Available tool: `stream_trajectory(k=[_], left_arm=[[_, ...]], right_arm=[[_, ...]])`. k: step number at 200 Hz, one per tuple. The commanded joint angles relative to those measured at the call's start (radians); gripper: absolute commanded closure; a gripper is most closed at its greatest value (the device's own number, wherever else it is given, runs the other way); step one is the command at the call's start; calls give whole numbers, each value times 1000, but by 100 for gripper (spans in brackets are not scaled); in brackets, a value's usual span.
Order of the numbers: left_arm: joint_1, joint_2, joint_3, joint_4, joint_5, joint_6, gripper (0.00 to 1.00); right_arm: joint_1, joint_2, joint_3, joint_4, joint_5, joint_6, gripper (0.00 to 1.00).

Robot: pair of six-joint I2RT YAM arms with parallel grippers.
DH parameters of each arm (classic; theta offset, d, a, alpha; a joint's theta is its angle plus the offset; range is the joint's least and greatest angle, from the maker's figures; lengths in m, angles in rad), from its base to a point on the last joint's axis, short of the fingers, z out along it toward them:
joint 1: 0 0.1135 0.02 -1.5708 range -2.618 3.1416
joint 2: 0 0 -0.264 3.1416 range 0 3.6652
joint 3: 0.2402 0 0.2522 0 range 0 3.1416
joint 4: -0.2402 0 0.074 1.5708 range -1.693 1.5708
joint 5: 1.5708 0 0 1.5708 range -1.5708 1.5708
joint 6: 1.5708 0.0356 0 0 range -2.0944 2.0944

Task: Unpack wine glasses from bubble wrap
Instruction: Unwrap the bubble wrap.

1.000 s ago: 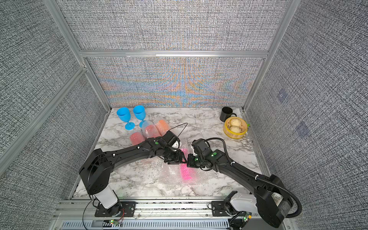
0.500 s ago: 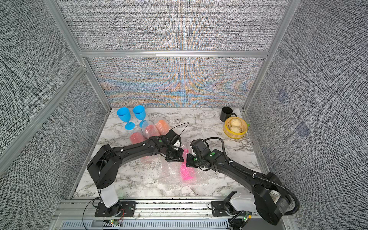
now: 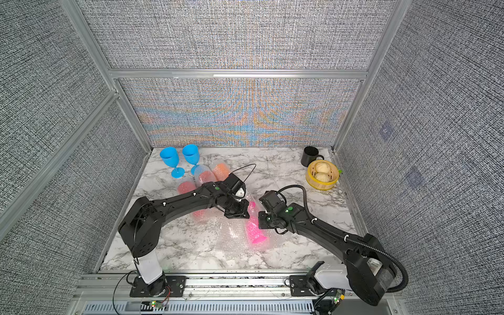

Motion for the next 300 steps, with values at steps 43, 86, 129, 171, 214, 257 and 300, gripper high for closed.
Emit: stream_trajectory(k=[43, 86, 129, 171, 214, 257, 300], left_arm=[[19, -8, 1, -78, -55, 40, 100], [30, -24, -7, -66, -59, 39, 100], [48, -48, -28, -63, -68, 51, 100], [62, -62, -52, -49, -70, 72, 100], [80, -88, -79, -52, -72, 111, 100], [101, -107, -112, -39, -52, 134, 100], [117, -118, -127, -39, -43, 150, 100]], right_arm=[[-40, 23, -47, -23, 51, -2, 100], [-58, 19, -61, -5, 38, -14, 100], [-87, 5, -85, 16, 8, -21, 100], [-109, 22, -77, 8, 1, -38, 100], [-142, 45, -79, 7, -8, -47, 100], [-164, 63, -61, -2, -7, -55, 100], [-200, 83, -75, 20, -36, -54, 100]])
